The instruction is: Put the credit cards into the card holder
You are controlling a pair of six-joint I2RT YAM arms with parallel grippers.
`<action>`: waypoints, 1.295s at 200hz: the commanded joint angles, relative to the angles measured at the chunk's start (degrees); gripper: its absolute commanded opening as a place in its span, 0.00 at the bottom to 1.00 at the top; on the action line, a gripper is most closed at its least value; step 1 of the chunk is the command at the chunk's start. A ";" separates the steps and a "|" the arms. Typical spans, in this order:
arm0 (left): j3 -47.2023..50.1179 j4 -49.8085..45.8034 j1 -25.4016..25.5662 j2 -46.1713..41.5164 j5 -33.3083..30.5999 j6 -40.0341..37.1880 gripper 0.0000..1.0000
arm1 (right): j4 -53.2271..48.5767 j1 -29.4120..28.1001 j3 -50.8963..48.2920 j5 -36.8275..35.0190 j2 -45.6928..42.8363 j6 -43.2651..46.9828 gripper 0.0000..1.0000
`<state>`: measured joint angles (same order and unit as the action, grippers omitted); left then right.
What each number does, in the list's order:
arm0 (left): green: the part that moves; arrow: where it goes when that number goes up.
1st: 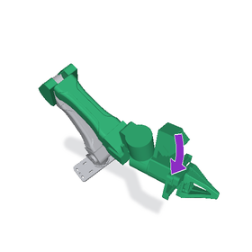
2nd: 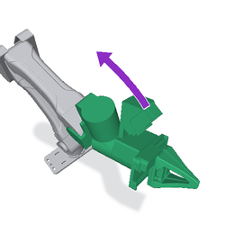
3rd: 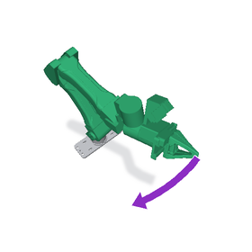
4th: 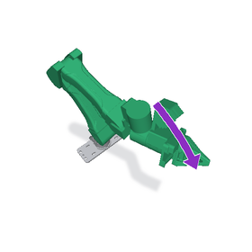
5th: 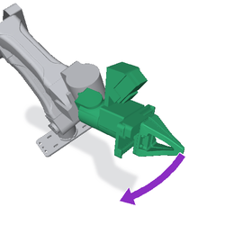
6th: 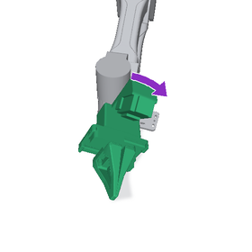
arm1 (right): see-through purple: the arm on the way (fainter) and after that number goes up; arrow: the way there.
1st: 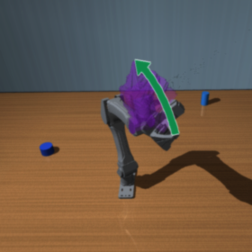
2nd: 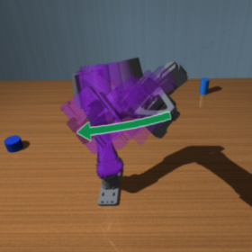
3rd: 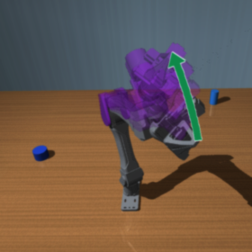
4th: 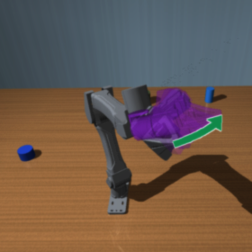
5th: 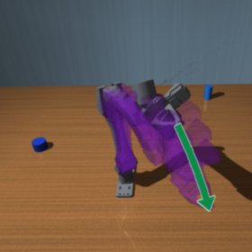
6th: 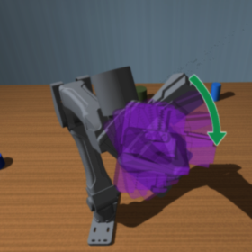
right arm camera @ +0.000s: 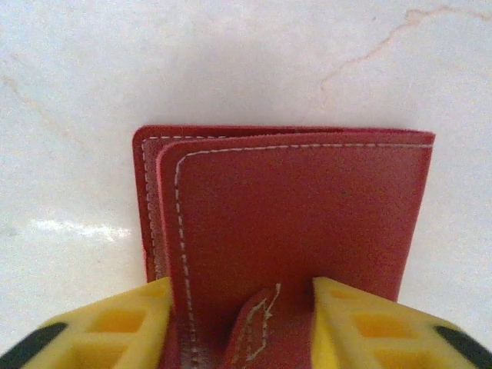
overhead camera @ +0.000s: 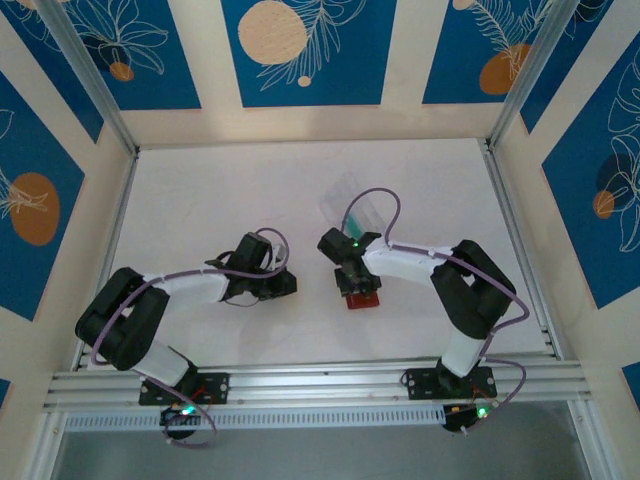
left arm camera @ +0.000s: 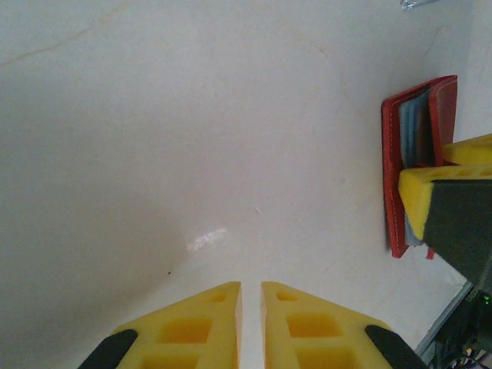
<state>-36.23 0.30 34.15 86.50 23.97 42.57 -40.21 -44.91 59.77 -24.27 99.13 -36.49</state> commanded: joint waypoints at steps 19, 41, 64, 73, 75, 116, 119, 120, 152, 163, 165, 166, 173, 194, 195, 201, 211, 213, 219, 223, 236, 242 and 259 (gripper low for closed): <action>0.56 0.17 0.31 0.25 0.64 0.42 0.14 | 0.11 1.12 -2.12 2.97 1.35 0.28 0.27; -0.28 -1.18 0.37 -0.18 0.23 -0.26 0.14 | 0.13 1.23 -1.99 3.01 1.40 0.37 0.18; -1.22 -3.00 0.31 -1.40 -0.30 -0.89 0.14 | 0.39 -0.24 -1.29 4.29 1.16 0.89 0.08; -1.53 -3.88 0.32 -2.22 -0.56 -1.15 0.15 | 0.44 -1.27 -0.78 4.99 0.79 1.11 0.04; -1.62 -4.07 0.31 -2.39 -0.63 -1.23 0.15 | 0.47 -1.49 -0.66 5.21 0.71 1.14 0.03; -4.81 -9.68 0.27 -6.37 -2.02 -3.24 0.19 | 4.33 -3.54 -0.14 14.54 -5.04 1.59 0.00; -5.05 -10.17 0.23 -6.63 -2.17 -3.46 0.20 | 4.73 -3.42 -0.24 15.39 -5.52 1.60 0.00; -5.20 -10.37 0.27 -6.71 -2.22 -3.50 0.20 | 4.85 -3.43 -0.30 15.52 -5.79 1.55 0.00; -7.25 -14.11 0.27 -9.35 -3.28 -4.98 0.22 | 9.18 -1.55 -2.24 24.74 -11.60 1.52 0.00; -7.82 -14.82 0.43 -10.12 -3.02 -5.16 0.23 | 11.42 -0.17 -3.74 28.09 -13.05 1.04 0.00; -7.92 -14.94 0.46 -10.23 -2.97 -5.20 0.23 | 11.81 0.17 -4.10 28.59 -13.23 0.91 0.00; -7.95 -15.00 0.52 -10.26 -2.97 -5.29 0.23 | 12.03 0.30 -4.29 28.98 -13.34 0.86 0.00; -8.46 -15.60 0.69 -10.34 -2.95 -5.65 0.23 | 13.63 1.60 -5.62 31.35 -13.97 0.32 0.00; -9.92 -16.62 2.06 -9.47 -2.64 -6.99 0.23 | 18.63 5.79 -9.98 37.67 -14.50 -1.41 0.00; -10.00 -16.67 2.15 -9.40 -2.58 -7.07 0.23 | 18.87 5.97 -10.22 37.91 -14.54 -1.49 0.00; -10.49 -16.73 2.89 -8.64 -2.20 -7.44 0.23 | 20.33 7.11 -11.39 39.31 -14.44 -1.92 0.00; -11.37 -16.52 4.32 -7.09 -1.61 -7.75 0.23 | 22.65 9.10 -13.44 41.60 -14.08 -2.80 0.00; -11.51 -16.44 4.54 -6.77 -1.52 -7.80 0.23 | 23.23 9.52 -13.84 42.12 -14.02 -3.04 0.00; -11.87 -16.00 5.44 -5.71 -1.31 -7.85 0.23 | 24.55 10.62 -14.98 43.49 -13.68 -3.66 0.00; -12.06 -15.53 6.03 -5.07 -1.21 -7.85 0.23 | 25.52 11.36 -15.69 44.21 -13.64 -4.05 0.00; -12.84 -14.26 7.74 -2.78 -1.12 -7.59 0.23 | 28.38 13.29 -18.15 45.75 -13.44 -5.50 0.00; -13.26 -13.67 8.52 -1.55 -1.03 -7.43 0.23 | 29.52 14.17 -19.17 46.49 -13.39 -6.21 0.00; -14.57 -12.30 10.16 1.91 -0.86 -7.23 0.23 | 31.53 16.21 -21.85 47.25 -14.07 -7.86 0.00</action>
<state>-48.23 -13.54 42.02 84.12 22.09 36.29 -13.13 -31.16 41.95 18.72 85.06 -40.53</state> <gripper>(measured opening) 0.226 0.104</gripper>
